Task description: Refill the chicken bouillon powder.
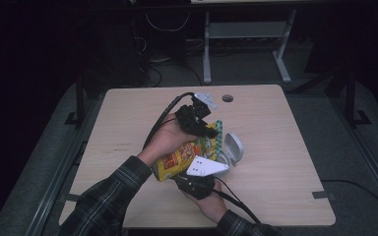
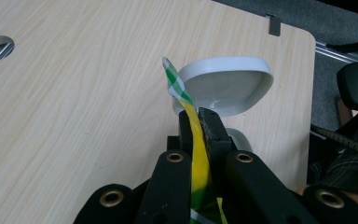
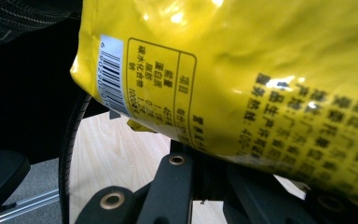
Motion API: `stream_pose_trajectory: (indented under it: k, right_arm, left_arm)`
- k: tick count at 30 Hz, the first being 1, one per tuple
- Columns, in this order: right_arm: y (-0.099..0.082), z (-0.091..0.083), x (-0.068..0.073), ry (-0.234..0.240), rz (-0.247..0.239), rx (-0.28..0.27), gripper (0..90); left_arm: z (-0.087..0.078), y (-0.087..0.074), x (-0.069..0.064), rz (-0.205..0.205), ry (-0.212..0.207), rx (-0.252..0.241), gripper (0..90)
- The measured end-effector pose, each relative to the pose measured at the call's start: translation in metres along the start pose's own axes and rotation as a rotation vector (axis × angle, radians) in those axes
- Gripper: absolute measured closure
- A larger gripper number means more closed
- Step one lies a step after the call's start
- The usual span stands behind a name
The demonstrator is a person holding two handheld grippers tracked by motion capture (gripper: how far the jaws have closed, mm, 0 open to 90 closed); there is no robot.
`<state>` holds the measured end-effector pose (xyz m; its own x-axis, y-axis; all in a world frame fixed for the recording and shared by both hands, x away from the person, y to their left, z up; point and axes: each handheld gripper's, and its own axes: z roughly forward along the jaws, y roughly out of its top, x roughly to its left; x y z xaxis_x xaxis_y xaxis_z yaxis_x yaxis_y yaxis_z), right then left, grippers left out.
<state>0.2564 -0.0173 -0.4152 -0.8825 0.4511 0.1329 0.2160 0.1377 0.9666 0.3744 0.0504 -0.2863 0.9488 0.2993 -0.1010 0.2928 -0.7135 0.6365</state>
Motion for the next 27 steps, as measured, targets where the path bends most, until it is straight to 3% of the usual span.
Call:
stream_pose_trajectory:
  k: [27]
  right_arm:
    - [0.0018, 0.0011, -0.0001, 0.006, -0.005, -0.003, 90.0]
  left_arm:
    - [0.0003, 0.0011, -0.0001, 0.002, 0.007, 0.007, 89.8]
